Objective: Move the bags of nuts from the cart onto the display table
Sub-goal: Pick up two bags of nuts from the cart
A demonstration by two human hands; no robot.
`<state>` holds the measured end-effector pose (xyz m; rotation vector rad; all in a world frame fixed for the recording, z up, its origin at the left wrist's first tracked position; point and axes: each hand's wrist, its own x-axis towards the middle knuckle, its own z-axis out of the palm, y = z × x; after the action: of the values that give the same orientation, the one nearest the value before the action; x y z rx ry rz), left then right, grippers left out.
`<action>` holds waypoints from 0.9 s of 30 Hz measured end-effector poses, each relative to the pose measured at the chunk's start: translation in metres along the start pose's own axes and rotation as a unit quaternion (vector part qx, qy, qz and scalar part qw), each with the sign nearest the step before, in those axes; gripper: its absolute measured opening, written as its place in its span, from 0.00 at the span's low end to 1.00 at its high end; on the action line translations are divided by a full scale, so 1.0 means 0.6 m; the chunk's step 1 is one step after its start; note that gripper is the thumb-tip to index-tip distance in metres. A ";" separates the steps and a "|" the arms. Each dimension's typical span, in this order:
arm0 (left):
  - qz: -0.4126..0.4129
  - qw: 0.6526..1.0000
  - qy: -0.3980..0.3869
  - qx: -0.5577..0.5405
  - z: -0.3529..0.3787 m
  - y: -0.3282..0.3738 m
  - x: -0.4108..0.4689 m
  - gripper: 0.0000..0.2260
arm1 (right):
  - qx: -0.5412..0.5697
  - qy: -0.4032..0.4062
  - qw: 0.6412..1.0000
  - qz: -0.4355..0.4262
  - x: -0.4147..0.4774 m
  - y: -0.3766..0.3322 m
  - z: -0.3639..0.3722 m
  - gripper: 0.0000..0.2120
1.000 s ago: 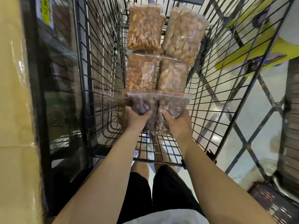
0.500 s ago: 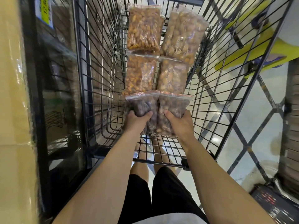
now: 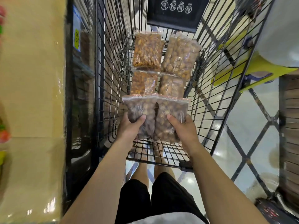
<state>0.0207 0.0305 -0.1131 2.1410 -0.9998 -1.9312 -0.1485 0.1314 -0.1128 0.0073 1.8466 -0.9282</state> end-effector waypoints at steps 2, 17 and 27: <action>0.015 0.999 -0.008 -0.032 -0.008 0.019 -0.028 0.21 | -0.009 -0.009 1.000 -0.024 -0.021 -0.028 -0.006 0.18; 0.273 0.953 0.011 -0.127 -0.140 0.209 -0.294 0.23 | 0.061 -0.062 0.972 -0.218 -0.260 -0.269 -0.041 0.41; 0.412 0.896 0.060 -0.154 -0.249 0.295 -0.451 0.22 | 0.053 -0.112 0.926 -0.356 -0.414 -0.411 -0.017 0.15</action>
<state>0.0900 -0.0209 0.2323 1.3084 -1.2049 -1.3899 -0.1365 0.0612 0.2303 -0.7178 1.5871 -1.4536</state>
